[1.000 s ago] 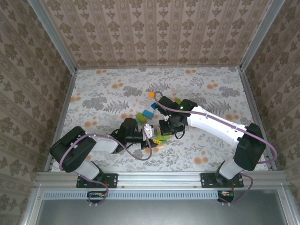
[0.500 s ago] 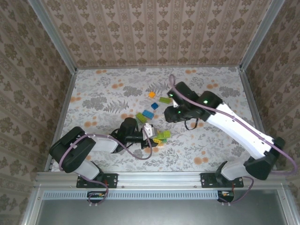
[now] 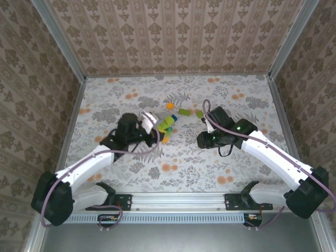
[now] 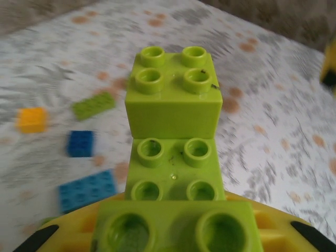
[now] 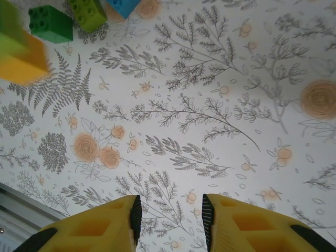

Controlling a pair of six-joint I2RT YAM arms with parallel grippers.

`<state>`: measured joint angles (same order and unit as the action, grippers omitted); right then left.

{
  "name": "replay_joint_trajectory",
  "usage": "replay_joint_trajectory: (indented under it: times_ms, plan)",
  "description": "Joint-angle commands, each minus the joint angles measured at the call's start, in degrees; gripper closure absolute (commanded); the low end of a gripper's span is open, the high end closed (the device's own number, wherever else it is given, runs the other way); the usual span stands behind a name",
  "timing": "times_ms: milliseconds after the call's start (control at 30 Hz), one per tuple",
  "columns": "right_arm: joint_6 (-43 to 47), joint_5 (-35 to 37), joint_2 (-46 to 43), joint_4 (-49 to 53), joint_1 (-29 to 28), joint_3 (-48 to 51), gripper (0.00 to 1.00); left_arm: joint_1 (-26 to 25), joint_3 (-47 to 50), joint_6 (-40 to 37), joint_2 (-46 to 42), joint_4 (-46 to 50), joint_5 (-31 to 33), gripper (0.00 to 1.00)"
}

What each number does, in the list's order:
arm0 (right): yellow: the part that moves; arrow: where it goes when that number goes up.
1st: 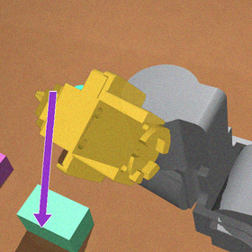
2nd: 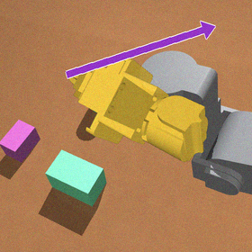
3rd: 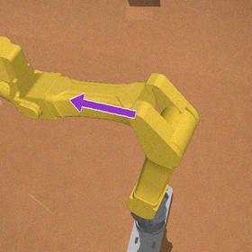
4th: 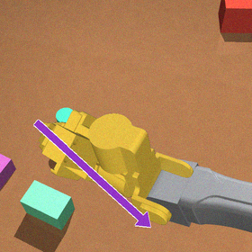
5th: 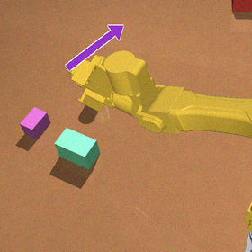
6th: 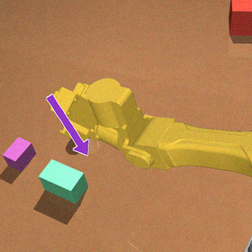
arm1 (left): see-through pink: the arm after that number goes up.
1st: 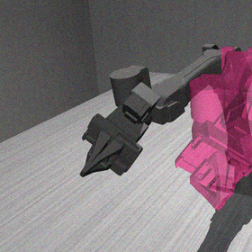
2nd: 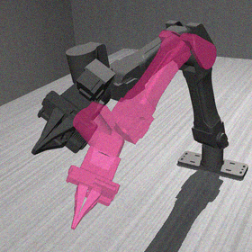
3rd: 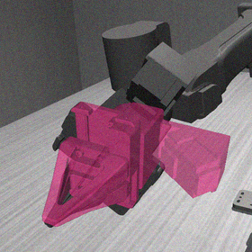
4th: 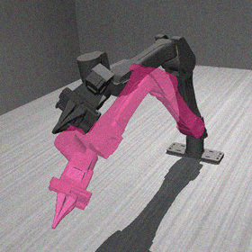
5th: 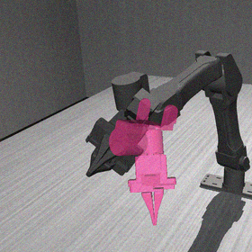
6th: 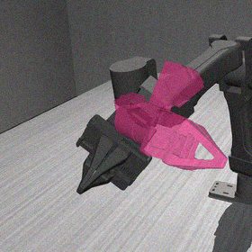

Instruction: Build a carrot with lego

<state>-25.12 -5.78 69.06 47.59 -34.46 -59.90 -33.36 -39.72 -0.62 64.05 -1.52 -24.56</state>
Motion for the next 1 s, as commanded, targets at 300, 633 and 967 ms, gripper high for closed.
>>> replay_joint_trajectory:
  times_ms: [300, 633, 967]
  plan:
    - [3.4, -12.4, 1.1, -15.9, 0.4, 8.2, 0.63, 20.4, -28.9, 5.3, 8.8, 41.9, 0.5, 0.6]
    - [3.5, -18.9, 2.1, -21.3, 0.4, 10.8, 0.64, 28.5, -46.3, -0.6, 27.9, 55.4, -0.5, 0.62]
    - [3.4, -20.4, 2.5, -23.0, 0.0, 12.2, 0.64, 32.1, -61.2, -3.5, 49.0, 60.0, -3.2, 0.62]
